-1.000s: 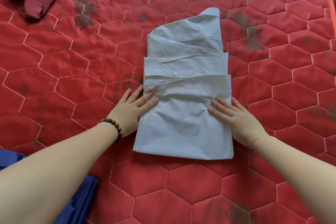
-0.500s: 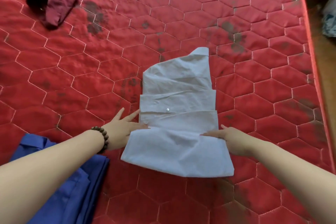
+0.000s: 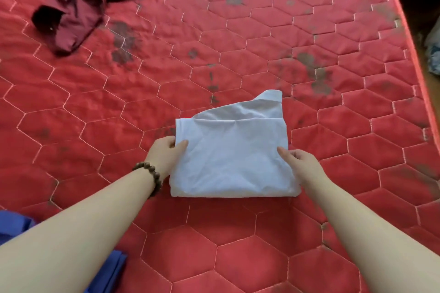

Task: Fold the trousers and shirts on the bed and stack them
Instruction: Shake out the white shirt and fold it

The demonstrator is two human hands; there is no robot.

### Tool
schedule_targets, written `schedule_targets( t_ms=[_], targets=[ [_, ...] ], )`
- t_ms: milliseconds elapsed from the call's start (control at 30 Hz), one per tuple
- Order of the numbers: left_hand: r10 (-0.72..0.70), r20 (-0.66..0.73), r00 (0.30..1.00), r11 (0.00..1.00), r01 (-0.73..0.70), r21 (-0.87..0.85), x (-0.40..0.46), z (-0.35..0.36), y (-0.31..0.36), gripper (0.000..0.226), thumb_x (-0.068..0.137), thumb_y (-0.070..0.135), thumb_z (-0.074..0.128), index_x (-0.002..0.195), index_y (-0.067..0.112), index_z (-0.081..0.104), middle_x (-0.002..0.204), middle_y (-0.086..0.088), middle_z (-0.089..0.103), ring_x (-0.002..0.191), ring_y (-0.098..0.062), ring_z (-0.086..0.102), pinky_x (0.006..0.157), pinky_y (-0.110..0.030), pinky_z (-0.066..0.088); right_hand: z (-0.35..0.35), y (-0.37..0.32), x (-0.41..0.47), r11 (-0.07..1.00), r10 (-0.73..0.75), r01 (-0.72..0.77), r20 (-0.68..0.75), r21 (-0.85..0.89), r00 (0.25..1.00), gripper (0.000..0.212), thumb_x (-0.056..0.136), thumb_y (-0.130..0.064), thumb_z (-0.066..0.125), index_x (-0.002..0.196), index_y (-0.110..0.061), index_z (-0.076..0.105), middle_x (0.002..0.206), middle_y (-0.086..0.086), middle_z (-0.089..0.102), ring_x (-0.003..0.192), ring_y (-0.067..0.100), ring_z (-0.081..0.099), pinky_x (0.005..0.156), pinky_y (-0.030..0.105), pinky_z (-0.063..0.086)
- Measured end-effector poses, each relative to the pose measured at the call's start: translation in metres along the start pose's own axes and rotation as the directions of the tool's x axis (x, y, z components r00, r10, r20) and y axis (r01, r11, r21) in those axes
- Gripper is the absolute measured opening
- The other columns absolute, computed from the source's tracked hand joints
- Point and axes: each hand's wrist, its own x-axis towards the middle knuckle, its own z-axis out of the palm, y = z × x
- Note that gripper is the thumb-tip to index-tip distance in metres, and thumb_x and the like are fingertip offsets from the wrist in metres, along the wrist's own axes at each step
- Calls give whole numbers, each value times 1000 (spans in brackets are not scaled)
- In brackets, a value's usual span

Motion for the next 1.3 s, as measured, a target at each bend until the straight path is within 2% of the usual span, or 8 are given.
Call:
schedule_targets(
  t_ms=[133,267,367,567,667,767,1000,1300],
  targets=[
    [48,-33,998,992,-51,-113,2,7,2,32,91,26,54,87,-5,59,74,-8,57,67,-17,49,63,-33,39,7,-8,-3,994,-98,98,18,-39,995,18,87,-22,66,94,-5,63,88,6,67,81,24,62,70,35,46],
    [227,-184,956,945,-262,-194,3,7,21,18,95,25,54,85,16,67,63,12,57,53,-2,45,50,-18,37,3,-13,-6,934,-357,349,-241,-75,903,21,91,-12,57,74,-9,46,63,6,46,60,11,38,55,22,31],
    [270,-292,917,929,-328,-170,24,12,43,23,95,24,54,81,7,60,63,4,51,52,-4,39,47,-18,33,-1,-27,11,891,-441,448,-385,-75,811,28,92,-14,55,70,-15,37,56,-6,32,52,9,31,51,22,28],
    [-81,-187,979,989,102,109,42,19,29,32,82,22,56,55,13,40,53,1,34,52,-20,30,49,-29,21,20,-16,41,994,-105,109,-236,7,966,17,92,-25,54,82,-11,54,75,-2,57,71,18,50,56,27,33],
    [-104,-155,982,993,110,32,35,12,20,25,81,27,60,65,7,59,61,2,54,58,-17,46,52,-27,32,21,-7,39,996,-78,84,-222,16,972,23,88,-26,55,75,-7,56,72,1,59,66,18,50,54,26,36],
    [-96,-33,995,995,95,-16,30,10,18,33,78,31,62,62,6,49,61,-6,40,59,-19,36,55,-30,28,19,-4,35,987,-161,153,-217,-50,963,22,90,-20,51,73,-5,50,67,3,54,62,16,45,57,25,35],
    [113,-308,945,993,-94,74,19,33,16,37,95,19,51,64,13,31,56,1,34,54,-21,29,53,-38,23,28,-9,35,961,-275,266,-328,-73,904,29,96,-19,47,69,-18,35,55,-3,42,52,11,38,50,23,31],
    [125,-234,964,966,-64,250,16,43,5,28,98,26,44,73,22,32,60,-1,43,65,-35,50,56,-36,33,43,0,30,981,-150,94,-353,-170,924,33,98,-26,44,68,-19,31,63,9,50,64,33,47,57,41,34]
  ],
)
